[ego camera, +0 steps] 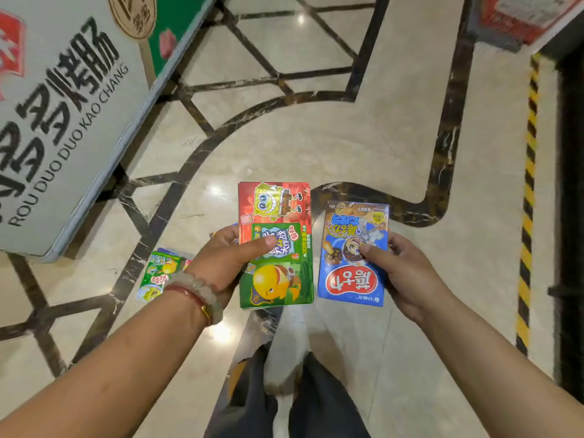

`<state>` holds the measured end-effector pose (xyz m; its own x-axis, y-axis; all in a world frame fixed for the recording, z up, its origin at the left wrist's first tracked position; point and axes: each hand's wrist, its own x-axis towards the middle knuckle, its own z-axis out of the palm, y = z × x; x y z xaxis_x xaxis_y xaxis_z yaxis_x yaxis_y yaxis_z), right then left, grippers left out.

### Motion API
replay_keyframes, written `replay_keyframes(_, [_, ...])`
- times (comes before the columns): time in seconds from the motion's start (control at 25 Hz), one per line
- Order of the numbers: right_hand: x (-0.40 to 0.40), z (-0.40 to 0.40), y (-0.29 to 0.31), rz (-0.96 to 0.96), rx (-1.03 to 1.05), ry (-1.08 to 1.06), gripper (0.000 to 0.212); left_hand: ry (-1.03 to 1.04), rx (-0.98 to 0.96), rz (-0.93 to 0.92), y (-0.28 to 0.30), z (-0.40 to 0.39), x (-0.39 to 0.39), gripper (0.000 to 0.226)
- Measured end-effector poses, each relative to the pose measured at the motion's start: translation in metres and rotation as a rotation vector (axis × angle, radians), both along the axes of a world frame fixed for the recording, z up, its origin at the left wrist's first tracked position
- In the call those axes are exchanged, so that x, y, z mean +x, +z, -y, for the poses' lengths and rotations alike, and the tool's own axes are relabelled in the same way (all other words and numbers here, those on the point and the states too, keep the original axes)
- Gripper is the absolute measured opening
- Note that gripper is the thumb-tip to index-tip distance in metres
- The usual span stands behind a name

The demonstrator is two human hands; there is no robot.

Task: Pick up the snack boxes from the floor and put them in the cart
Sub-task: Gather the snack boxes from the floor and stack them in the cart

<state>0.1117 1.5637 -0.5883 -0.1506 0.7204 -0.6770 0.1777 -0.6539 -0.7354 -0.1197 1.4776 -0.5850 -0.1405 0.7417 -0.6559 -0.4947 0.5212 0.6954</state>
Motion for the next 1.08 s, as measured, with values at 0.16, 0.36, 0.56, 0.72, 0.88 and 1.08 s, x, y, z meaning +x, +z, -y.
replay_keyframes(0.16, [0.005,0.007,0.146,-0.049,0.07,-0.022,0.031,0.005,-0.017,-0.006,0.144,0.006,0.002,0.058])
replay_keyframes(0.36, [0.024,0.032,0.287,-0.131,0.126,-0.054,0.024,-0.048,0.029,-0.052,0.288,0.028,0.009,0.053])
replay_keyframes(0.56, [0.039,0.056,0.351,-0.164,0.185,-0.081,0.019,-0.09,0.154,-0.04,0.359,0.036,0.017,0.028])
replay_keyframes(0.72, [0.04,0.087,0.379,-0.178,0.235,-0.152,0.022,-0.191,0.209,-0.071,0.39,0.039,0.016,0.04])
replay_keyframes(0.88, [0.034,0.135,0.388,-0.155,0.282,-0.32,0.024,-0.362,0.218,-0.092,0.405,0.046,0.008,0.043])
replay_keyframes(1.08, [0.028,0.217,0.385,-0.159,0.274,-0.566,0.032,-0.602,0.195,-0.107,0.405,0.07,0.004,0.051])
